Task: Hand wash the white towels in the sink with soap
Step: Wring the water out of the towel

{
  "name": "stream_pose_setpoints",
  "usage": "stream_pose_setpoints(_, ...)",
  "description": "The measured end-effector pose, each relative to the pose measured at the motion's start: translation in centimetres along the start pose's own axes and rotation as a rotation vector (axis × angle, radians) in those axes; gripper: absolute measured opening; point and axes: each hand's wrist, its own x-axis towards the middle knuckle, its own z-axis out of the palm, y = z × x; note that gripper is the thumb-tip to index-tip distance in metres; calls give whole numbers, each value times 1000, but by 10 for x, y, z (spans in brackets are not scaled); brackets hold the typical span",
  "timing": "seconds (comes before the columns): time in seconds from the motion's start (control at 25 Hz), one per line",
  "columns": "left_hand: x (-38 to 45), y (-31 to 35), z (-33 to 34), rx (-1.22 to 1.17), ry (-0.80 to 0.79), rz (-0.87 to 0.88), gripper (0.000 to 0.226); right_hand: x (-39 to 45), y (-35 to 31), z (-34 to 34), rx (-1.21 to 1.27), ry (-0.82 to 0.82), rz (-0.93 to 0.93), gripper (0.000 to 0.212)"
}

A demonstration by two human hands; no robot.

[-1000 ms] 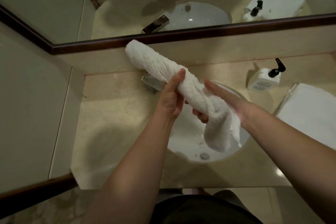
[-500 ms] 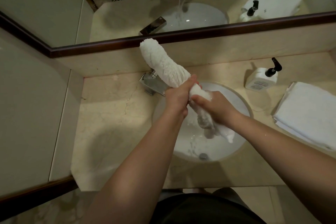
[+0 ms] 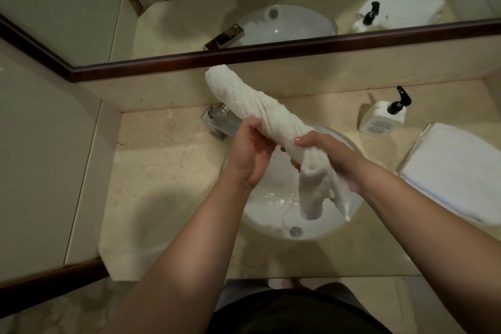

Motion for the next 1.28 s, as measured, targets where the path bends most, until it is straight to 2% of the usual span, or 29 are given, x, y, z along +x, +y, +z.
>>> stream_pose_setpoints(0.08,-5,-3,-7,34,-53,27,25,-2,2,-3,125,-139,84,56)
stream_pose_setpoints(0.16,-3,-4,-9,59,-137,7,53,-1,7,-1,199,-297,137,70)
stream_pose_setpoints(0.24,2,-2,-5,19,-199,-98,67,3,12,2,254,-426,178,69)
stream_pose_setpoints(0.32,7,3,0,-69,-256,-186,67,7,13,3,285,-463,195,66)
stream_pose_setpoints(0.4,8,5,4,-94,-254,-202,55,5,11,9,267,-380,188,66)
stream_pose_setpoints(0.48,8,5,9,-44,-101,-183,28,4,10,17,237,-173,69,62)
stream_pose_setpoints(0.52,8,4,12,-36,-8,-172,23,6,9,21,215,-70,-2,64)
stream_pose_setpoints(0.64,9,0,19,-3,171,-157,33,18,11,28,5,118,-124,80)
stream_pose_setpoints(0.76,9,-10,24,21,295,-132,32,11,14,29,-256,253,-171,66)
stream_pose_setpoints(0.88,8,-13,30,1,410,-105,31,5,22,28,-355,308,-319,40)
stream_pose_setpoints(0.96,9,-12,36,1,488,-93,29,4,21,28,-445,321,-406,32)
stream_pose_setpoints(1.12,9,-8,44,12,613,-36,22,6,12,24,-582,314,-478,35)
stream_pose_setpoints(1.28,1,-4,51,16,625,40,19,-2,1,18,-595,223,-455,42)
